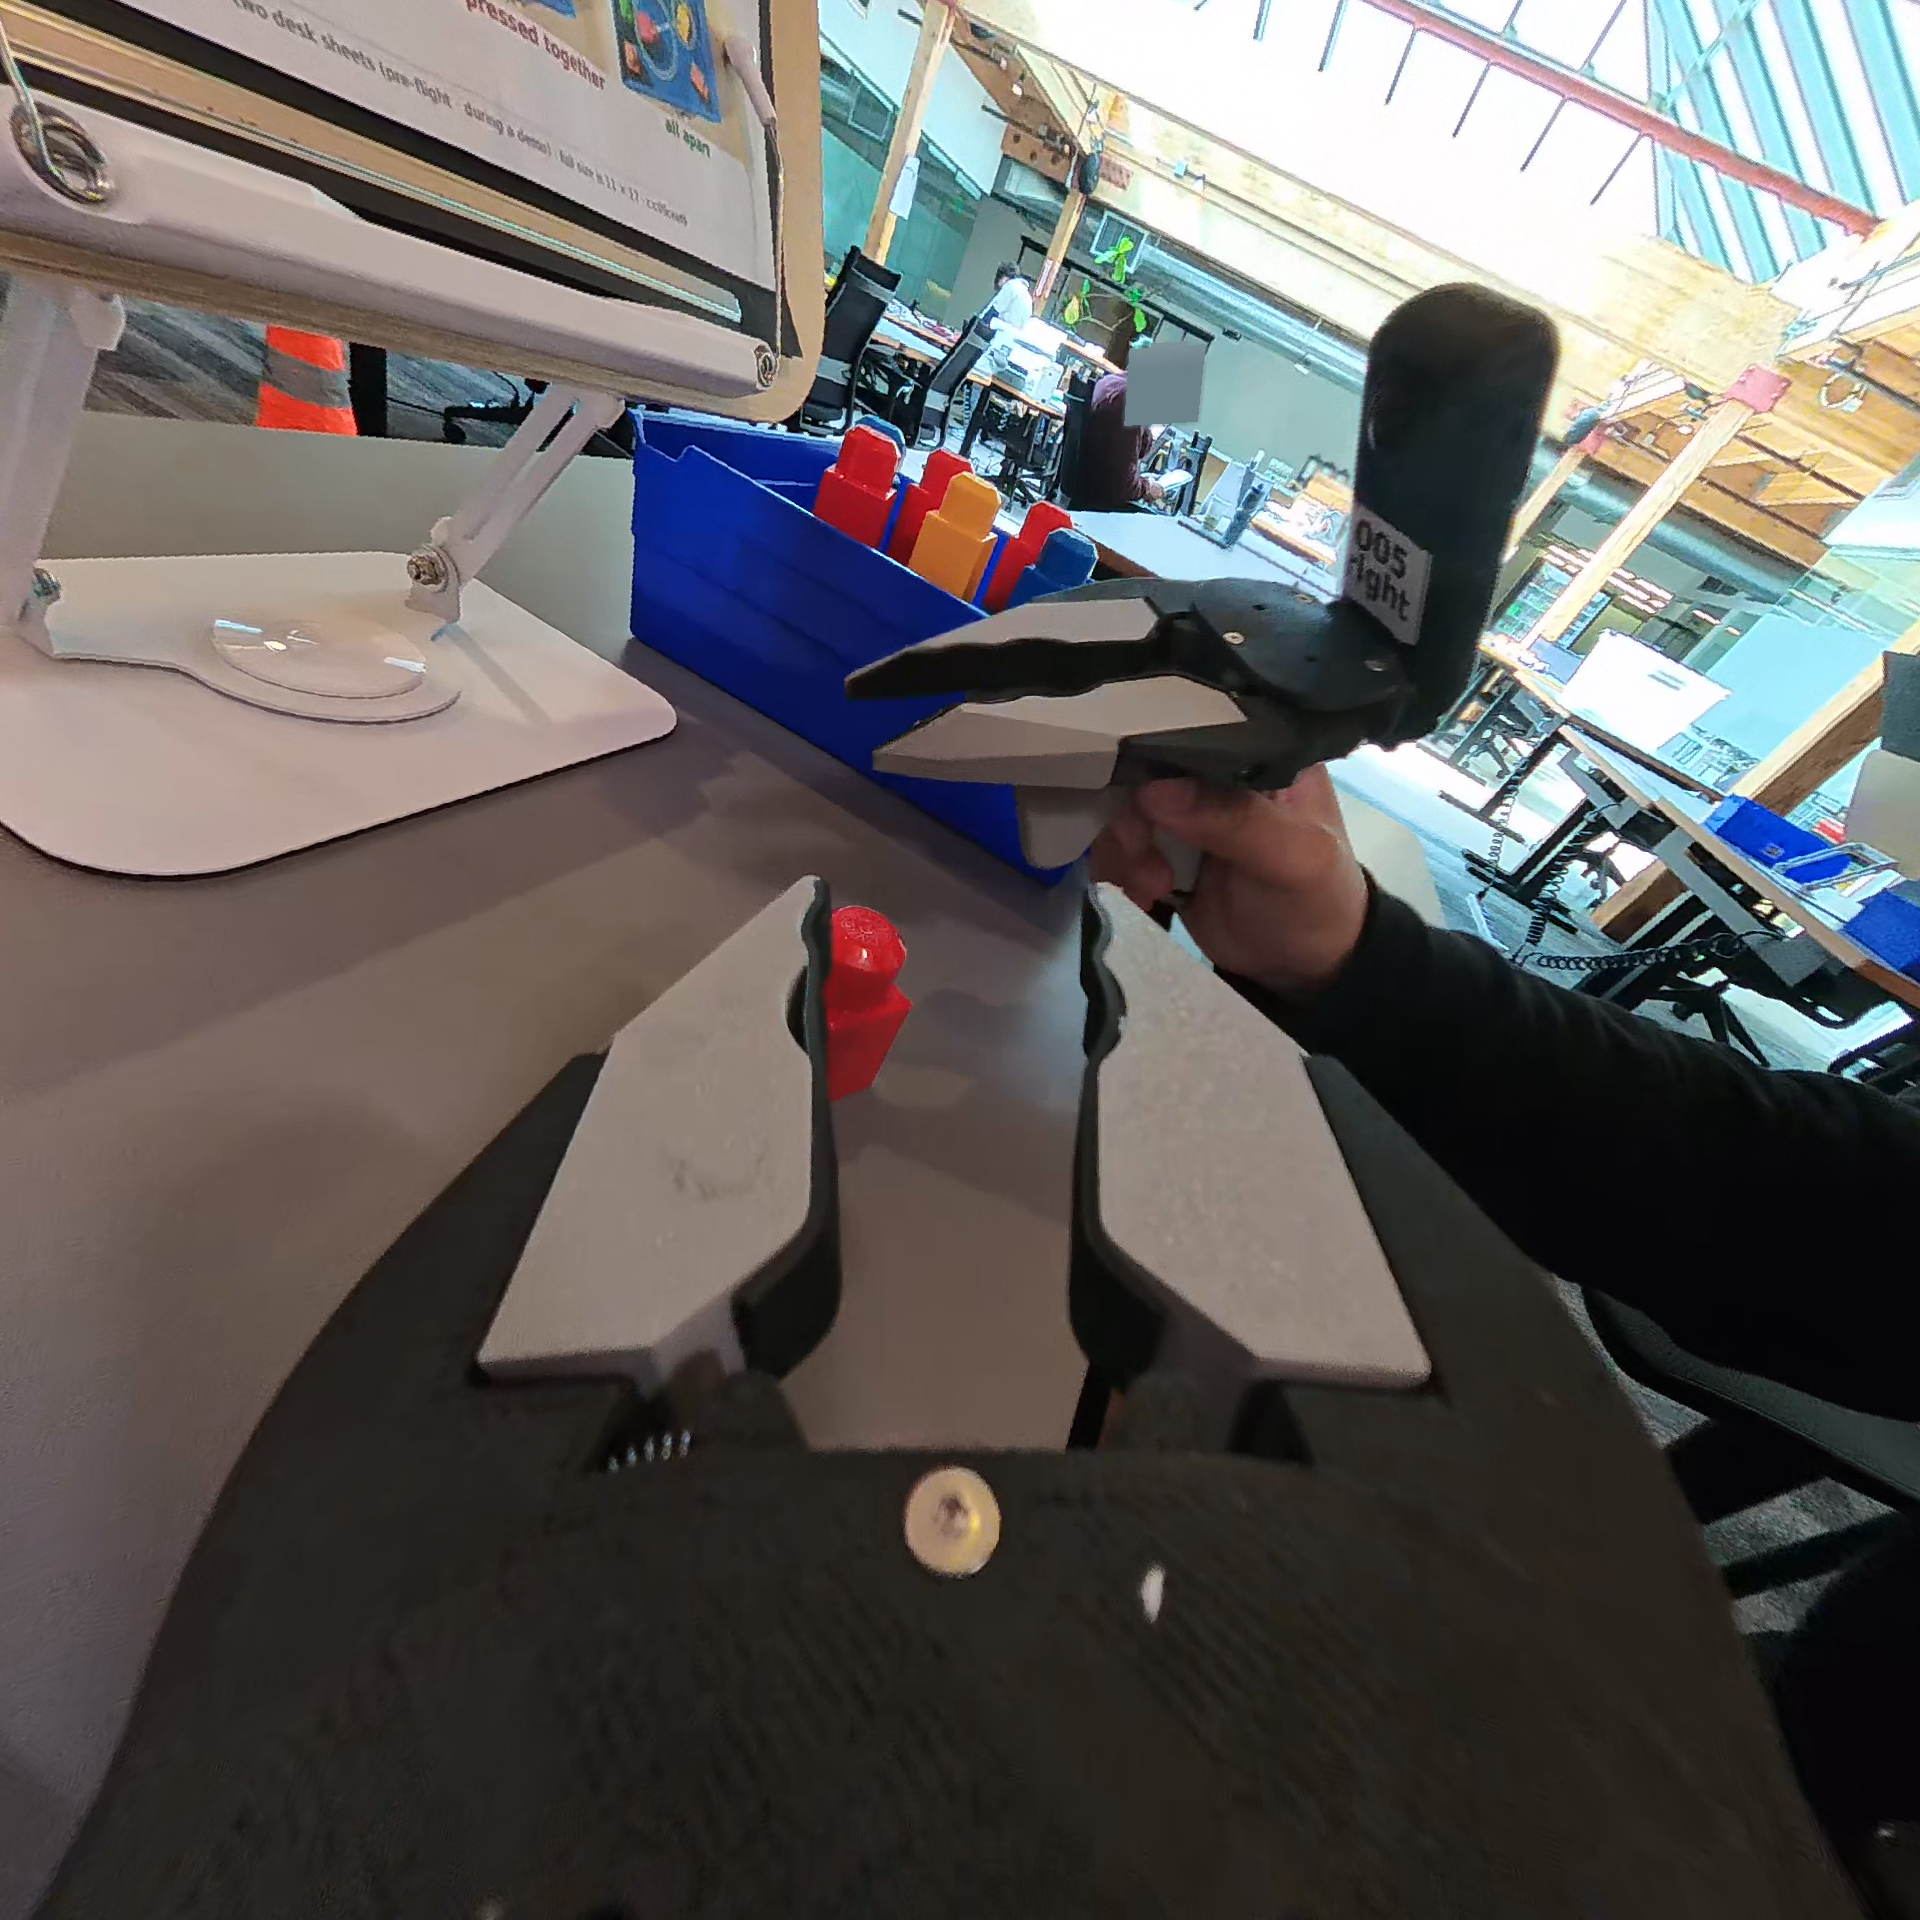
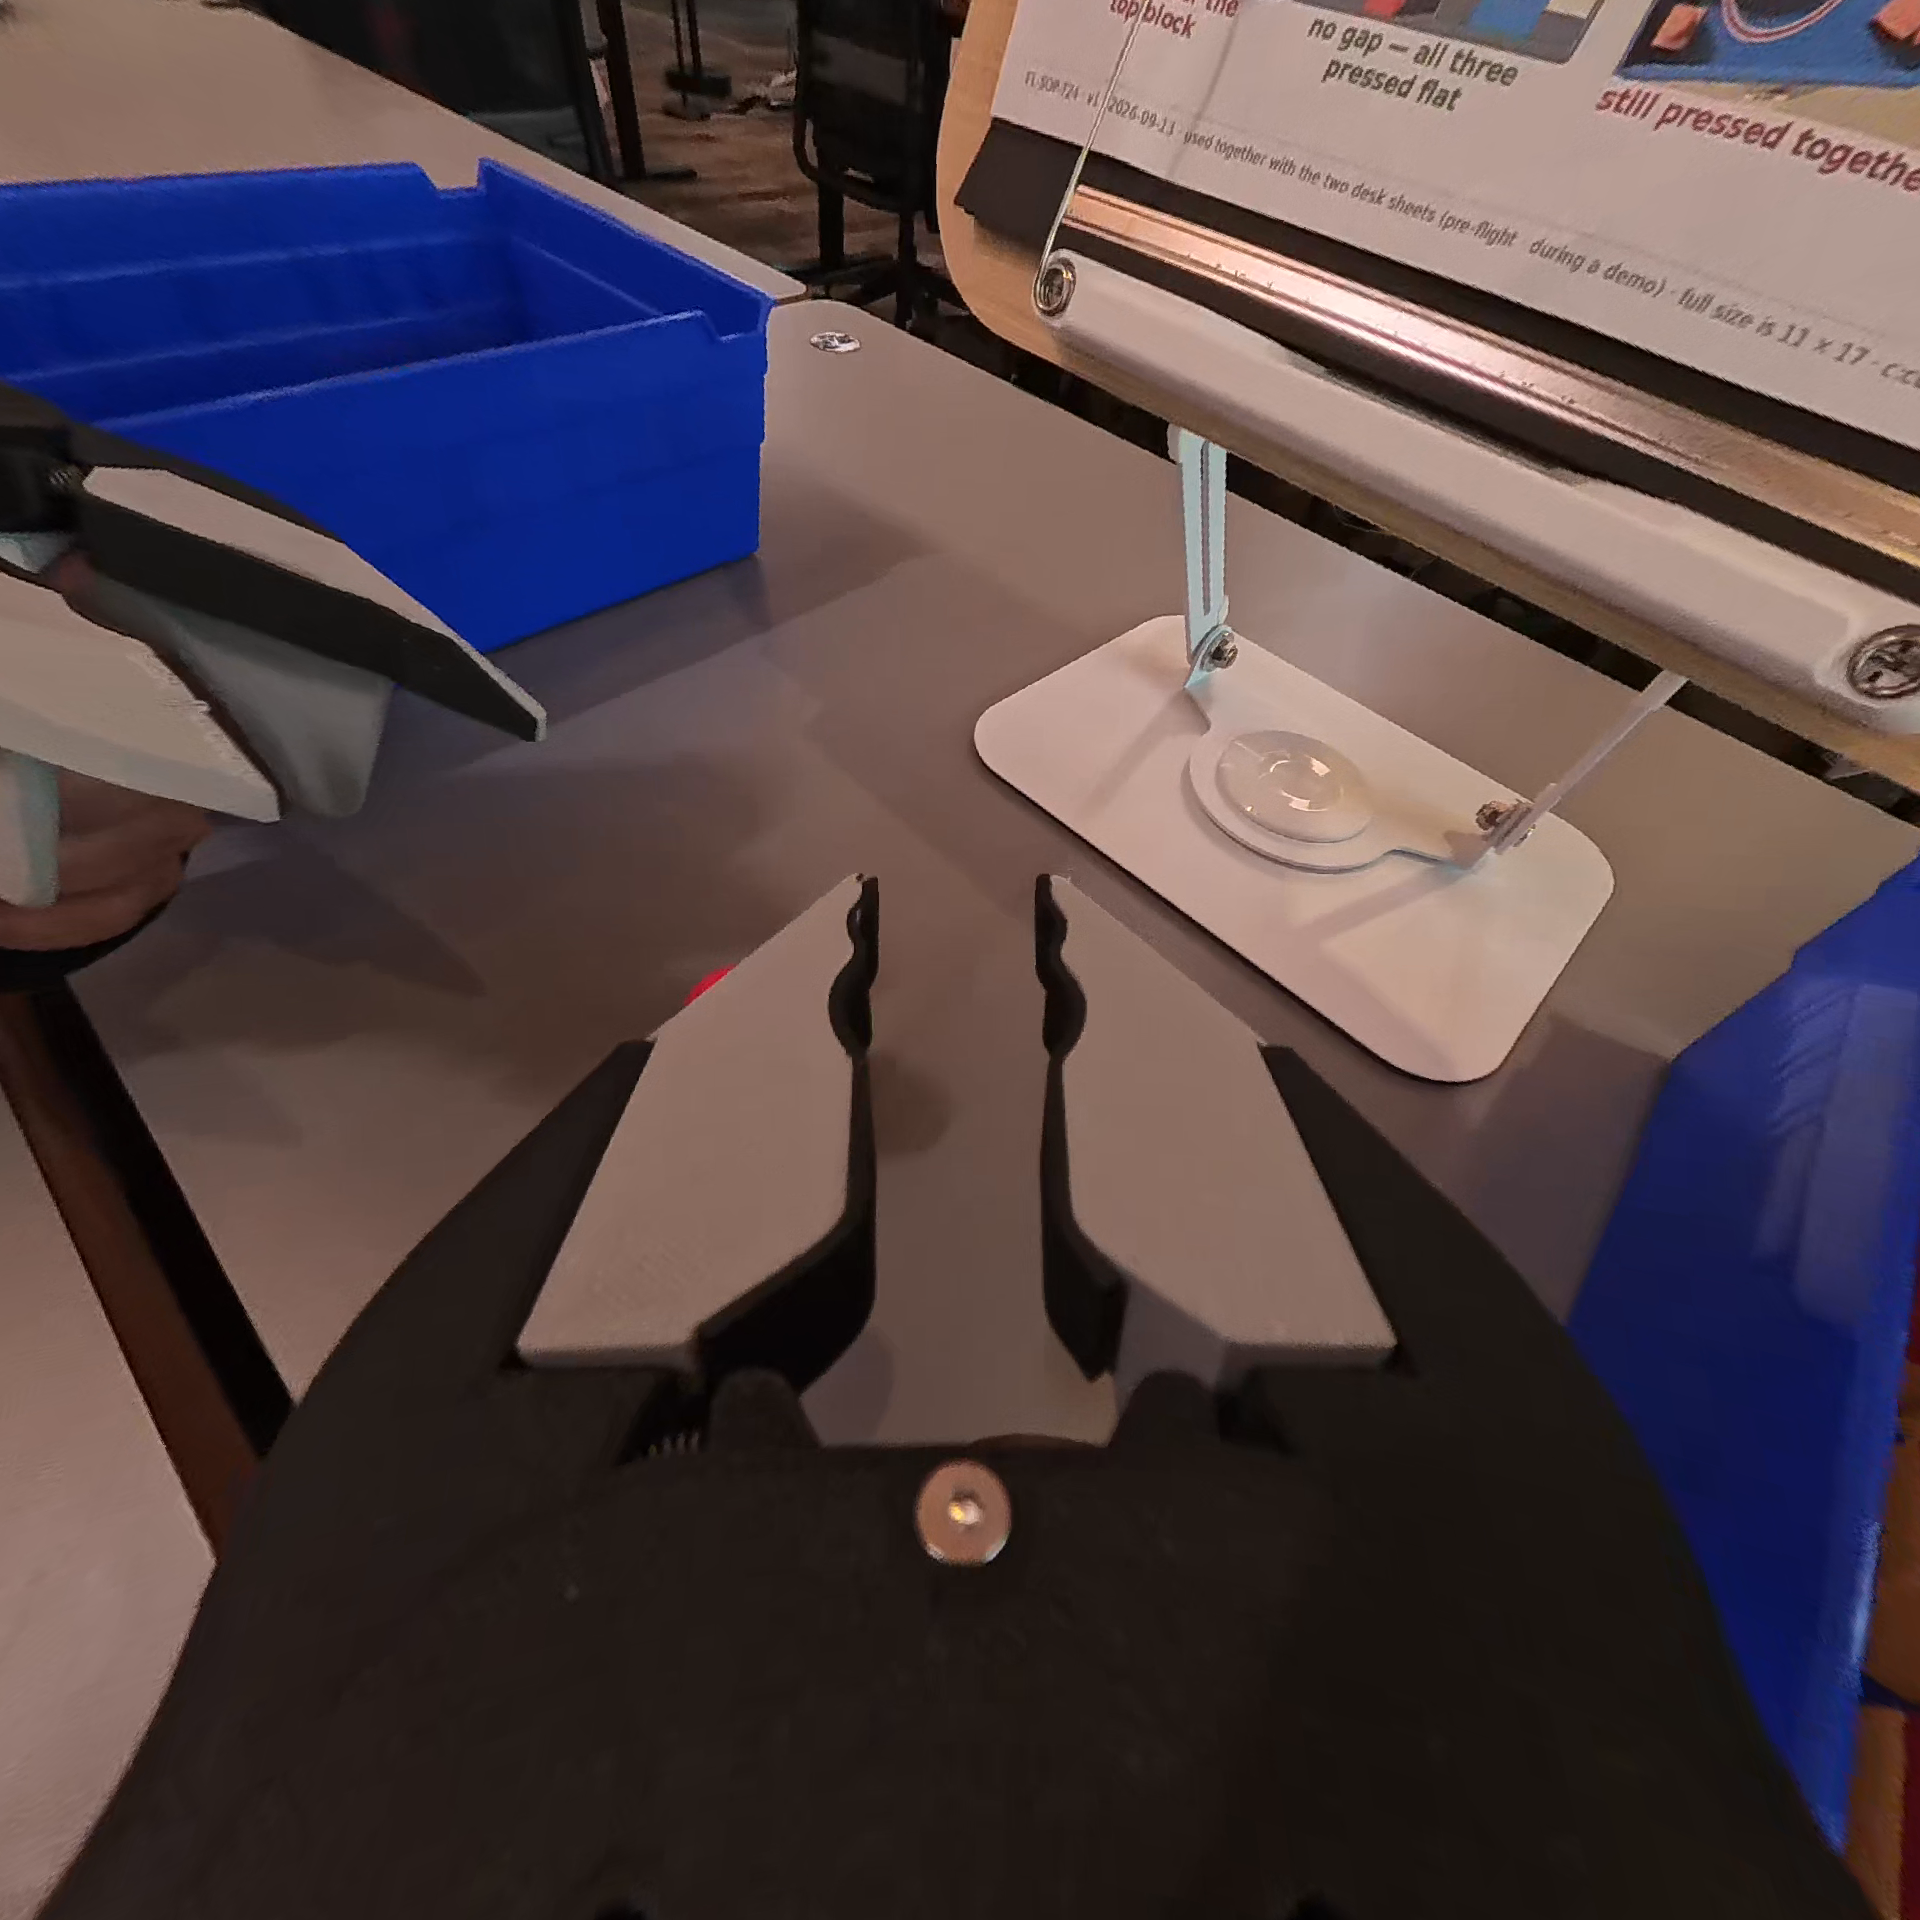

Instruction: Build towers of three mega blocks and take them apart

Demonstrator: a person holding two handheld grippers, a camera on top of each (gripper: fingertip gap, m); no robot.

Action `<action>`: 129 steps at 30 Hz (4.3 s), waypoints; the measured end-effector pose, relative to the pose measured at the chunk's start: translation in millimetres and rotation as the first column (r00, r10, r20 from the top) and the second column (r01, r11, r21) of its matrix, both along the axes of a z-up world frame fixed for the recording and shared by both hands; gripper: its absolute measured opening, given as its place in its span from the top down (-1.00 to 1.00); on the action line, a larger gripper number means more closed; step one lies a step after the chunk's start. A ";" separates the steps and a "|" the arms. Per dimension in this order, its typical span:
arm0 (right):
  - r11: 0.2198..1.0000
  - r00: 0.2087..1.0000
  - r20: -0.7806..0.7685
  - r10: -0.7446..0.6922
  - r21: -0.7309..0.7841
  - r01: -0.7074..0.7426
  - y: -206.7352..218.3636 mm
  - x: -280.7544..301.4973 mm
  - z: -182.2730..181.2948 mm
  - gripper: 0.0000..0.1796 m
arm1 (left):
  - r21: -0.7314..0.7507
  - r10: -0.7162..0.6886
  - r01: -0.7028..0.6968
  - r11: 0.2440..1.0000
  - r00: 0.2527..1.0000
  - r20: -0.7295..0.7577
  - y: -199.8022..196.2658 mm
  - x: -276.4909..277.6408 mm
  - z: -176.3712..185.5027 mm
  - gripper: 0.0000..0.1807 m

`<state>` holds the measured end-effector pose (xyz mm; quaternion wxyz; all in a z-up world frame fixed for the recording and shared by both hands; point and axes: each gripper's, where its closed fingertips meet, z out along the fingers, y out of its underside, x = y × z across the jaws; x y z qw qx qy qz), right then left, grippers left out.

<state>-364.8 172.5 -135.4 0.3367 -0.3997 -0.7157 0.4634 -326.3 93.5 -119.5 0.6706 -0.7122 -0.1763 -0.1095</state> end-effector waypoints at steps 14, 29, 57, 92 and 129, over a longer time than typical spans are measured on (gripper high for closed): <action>0.996 0.998 -0.058 -0.018 0.088 0.023 -5.5 -7.4 -12.8 0.74 | -0.042 -0.033 0.032 0.999 0.999 -0.033 3.1 8.3 -2.1 0.48; 0.998 0.995 -0.101 -0.005 0.067 0.011 -5.3 -12.1 -9.0 0.76 | -0.286 0.577 -0.598 0.749 0.800 -0.163 -171.9 -43.9 47.3 0.34; 0.999 0.995 -0.098 0.013 0.033 -0.010 -7.1 -10.1 -4.1 0.76 | -0.774 0.556 -0.392 0.497 0.829 -0.063 -231.3 -89.5 -62.0 0.65; 0.488 0.686 -0.117 0.718 -0.618 -0.617 -109.0 83.8 57.0 0.73 | 0.081 -0.140 0.132 0.988 0.984 0.106 -11.7 29.5 72.2 0.67; 0.787 0.807 0.054 0.588 -0.270 -0.556 -122.4 62.1 3.1 0.94 | -0.039 0.059 -0.059 0.998 0.998 -0.004 -4.7 0.5 15.6 1.00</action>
